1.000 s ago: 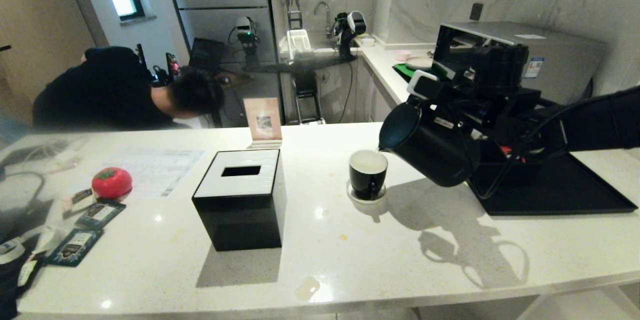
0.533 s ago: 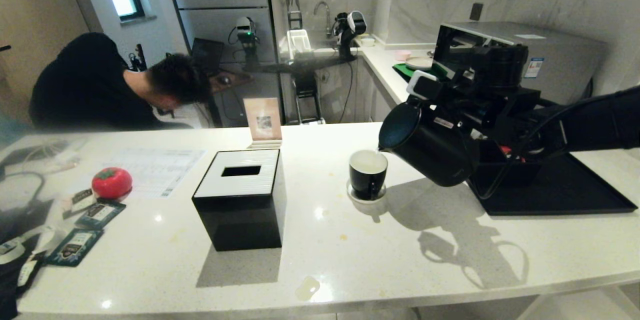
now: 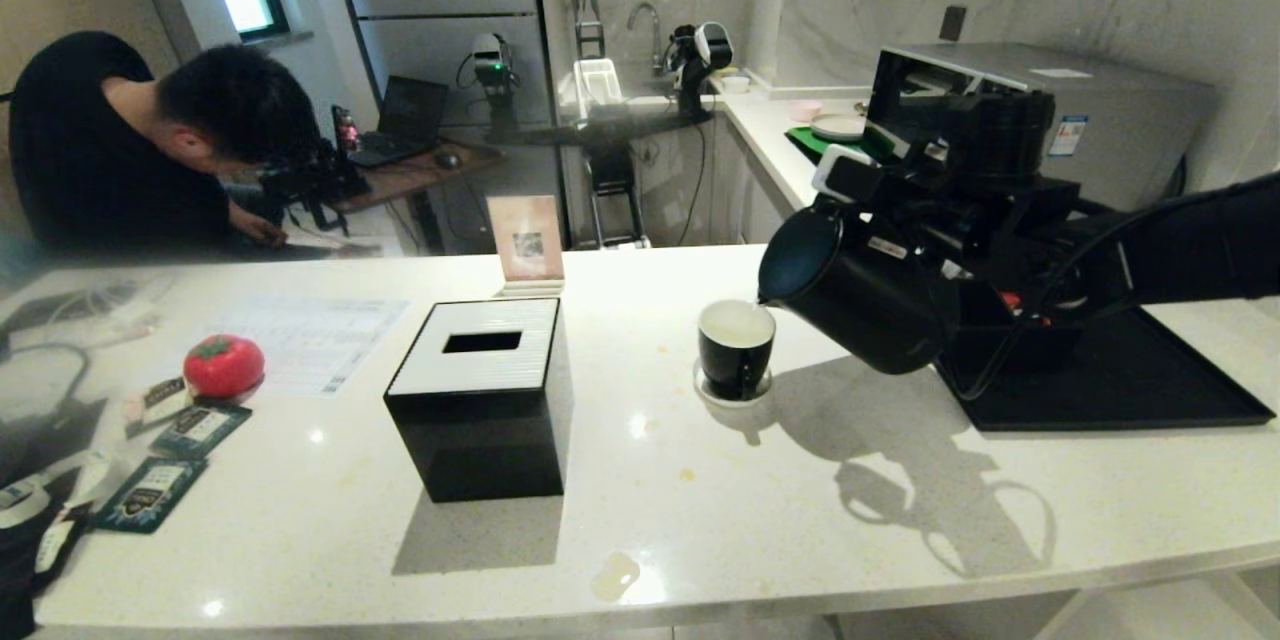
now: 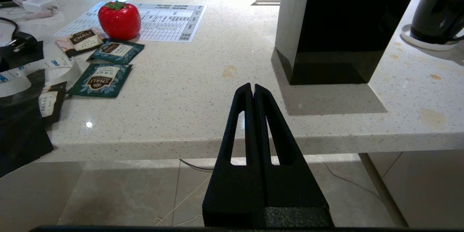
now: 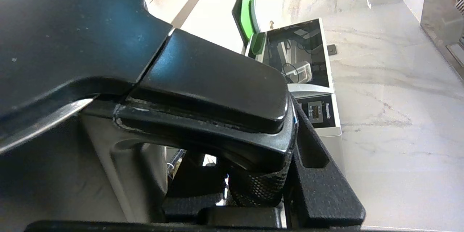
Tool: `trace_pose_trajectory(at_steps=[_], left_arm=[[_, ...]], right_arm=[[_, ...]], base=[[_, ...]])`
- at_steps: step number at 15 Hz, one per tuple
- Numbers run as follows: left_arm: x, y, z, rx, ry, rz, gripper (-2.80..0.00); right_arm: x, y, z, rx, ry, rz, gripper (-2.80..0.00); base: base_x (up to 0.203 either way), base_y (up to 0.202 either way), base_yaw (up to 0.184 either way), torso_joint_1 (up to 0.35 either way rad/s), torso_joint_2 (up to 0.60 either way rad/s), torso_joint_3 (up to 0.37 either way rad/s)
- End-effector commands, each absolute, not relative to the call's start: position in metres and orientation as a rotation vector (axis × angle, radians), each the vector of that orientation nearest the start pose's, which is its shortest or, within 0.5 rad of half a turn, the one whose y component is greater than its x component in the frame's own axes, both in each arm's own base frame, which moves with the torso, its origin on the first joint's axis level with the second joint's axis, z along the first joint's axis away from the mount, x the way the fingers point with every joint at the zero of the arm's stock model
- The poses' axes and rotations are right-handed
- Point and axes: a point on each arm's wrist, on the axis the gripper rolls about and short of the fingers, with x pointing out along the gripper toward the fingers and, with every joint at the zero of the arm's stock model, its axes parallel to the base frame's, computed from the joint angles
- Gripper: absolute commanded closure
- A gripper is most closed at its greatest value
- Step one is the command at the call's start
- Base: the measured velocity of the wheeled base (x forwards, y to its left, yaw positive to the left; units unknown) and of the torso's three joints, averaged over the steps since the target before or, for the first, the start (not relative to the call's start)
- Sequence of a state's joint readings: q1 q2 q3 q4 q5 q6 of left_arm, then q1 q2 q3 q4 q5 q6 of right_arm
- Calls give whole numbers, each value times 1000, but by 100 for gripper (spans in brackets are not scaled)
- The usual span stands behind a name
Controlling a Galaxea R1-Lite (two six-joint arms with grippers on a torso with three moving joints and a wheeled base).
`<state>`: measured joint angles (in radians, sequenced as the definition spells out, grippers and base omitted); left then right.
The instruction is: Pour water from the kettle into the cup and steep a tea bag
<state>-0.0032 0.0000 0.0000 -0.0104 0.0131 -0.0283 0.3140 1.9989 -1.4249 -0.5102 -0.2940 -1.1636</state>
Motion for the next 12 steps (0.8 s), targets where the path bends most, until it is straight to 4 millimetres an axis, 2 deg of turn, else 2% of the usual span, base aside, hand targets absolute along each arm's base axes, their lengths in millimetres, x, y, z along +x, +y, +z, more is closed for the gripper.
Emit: trace_pose_trajectory(at_steps=[1,12], left_arm=[[-23,0,77,-29,-9,11,0],[-23,0,77,-29,-9,11,0]], right_arm=[[396,122,235,-1188,41,51,0],[396,122,235,-1188,41,51,0]], base=[[0,0,0,0,0,0],[0,0,0,0,0,0]])
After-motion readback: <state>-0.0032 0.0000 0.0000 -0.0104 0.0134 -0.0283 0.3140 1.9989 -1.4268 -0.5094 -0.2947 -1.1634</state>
